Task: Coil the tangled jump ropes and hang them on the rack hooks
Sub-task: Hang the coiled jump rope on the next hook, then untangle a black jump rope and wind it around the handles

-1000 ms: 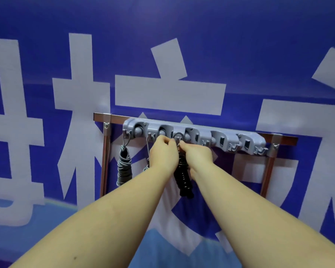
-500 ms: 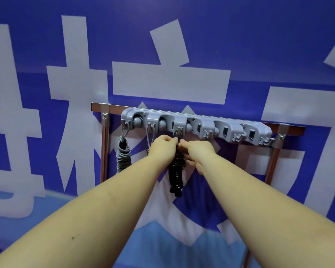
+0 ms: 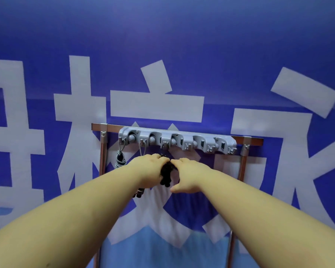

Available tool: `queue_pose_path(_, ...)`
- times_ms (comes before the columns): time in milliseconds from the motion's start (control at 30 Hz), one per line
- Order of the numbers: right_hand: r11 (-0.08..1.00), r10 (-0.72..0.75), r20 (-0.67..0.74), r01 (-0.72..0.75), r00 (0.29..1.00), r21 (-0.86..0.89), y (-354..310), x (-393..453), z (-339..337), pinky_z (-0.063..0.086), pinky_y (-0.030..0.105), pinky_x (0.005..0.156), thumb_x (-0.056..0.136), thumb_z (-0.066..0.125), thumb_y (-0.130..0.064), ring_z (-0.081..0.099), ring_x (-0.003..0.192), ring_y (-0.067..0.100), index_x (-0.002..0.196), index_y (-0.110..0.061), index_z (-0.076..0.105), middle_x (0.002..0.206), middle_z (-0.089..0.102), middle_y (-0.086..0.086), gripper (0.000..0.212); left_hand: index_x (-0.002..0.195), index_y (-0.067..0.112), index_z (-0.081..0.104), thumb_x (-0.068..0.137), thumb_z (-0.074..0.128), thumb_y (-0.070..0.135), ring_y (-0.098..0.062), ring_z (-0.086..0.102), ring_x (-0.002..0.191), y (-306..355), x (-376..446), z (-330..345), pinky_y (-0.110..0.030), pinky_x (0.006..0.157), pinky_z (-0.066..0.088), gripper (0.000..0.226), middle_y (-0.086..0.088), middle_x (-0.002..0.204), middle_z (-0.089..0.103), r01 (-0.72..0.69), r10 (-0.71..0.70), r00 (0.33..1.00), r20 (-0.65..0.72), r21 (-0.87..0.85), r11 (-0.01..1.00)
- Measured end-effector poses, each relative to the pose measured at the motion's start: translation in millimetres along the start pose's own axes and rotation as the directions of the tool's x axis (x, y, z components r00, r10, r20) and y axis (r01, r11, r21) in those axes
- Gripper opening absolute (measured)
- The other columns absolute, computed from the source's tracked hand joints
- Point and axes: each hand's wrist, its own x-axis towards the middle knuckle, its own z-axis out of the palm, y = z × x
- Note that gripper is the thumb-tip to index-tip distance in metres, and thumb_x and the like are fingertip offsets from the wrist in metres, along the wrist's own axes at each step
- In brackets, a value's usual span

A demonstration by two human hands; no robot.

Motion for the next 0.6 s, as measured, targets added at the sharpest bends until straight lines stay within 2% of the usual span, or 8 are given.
queue_pose_path(133,0.997,0.004,0.022,-0.003,1.000,-0.079,-6.0,-19.6,6.6,0.038,0.043,0.106,0.078,0.066,-0.051,0.036,0.134,0.027,0.148,-0.020,0.019,0.148,0.031,0.007,0.090,0.147,0.026,0.029,0.093,0.049,0.033,-0.023,0.039,0.132,9.4,-21.3,5.4,-0.037,0.106,0.037,0.057,-0.001,0.147,0.038,-0.008,0.008,1.000,0.015,0.019,1.000)
queue_pose_path(300,0.998,-0.001,0.053,0.004,0.999,-0.064,-14.0,-32.6,38.0,0.038,0.043,0.106,0.078,0.065,-0.054,0.036,0.134,0.027,0.148,-0.019,0.018,0.149,0.030,0.005,0.092,0.146,0.022,0.031,0.095,0.046,0.033,-0.022,0.039,0.133,16.4,-47.0,46.3,-0.038,0.108,0.034,0.055,-0.001,0.147,0.038,-0.001,0.005,0.997,0.071,-0.057,0.998)
queue_pose_path(467,1.000,-0.022,0.086,0.020,0.996,0.019,-22.0,-29.4,109.8,0.038,0.042,0.105,0.079,0.063,-0.056,0.036,0.134,0.025,0.149,-0.020,0.018,0.150,0.031,0.003,0.091,0.149,0.020,0.026,0.096,0.047,0.034,-0.020,0.033,0.138,12.7,-65.9,119.9,-0.035,0.110,0.031,0.059,-0.001,0.152,0.031,0.034,-0.018,0.994,0.109,-0.145,0.989)
queue_pose_path(600,0.999,-0.014,0.208,0.005,0.978,0.042,-22.8,-31.9,197.5,0.037,0.041,0.106,0.080,0.062,-0.056,0.035,0.134,0.026,0.149,-0.017,0.018,0.149,0.032,0.006,0.090,0.148,0.019,0.028,0.096,0.048,0.034,-0.019,0.032,0.138,14.5,-89.0,212.9,-0.031,0.111,0.029,0.057,-0.001,0.153,0.029,0.075,-0.031,0.979,0.202,-0.215,0.974)
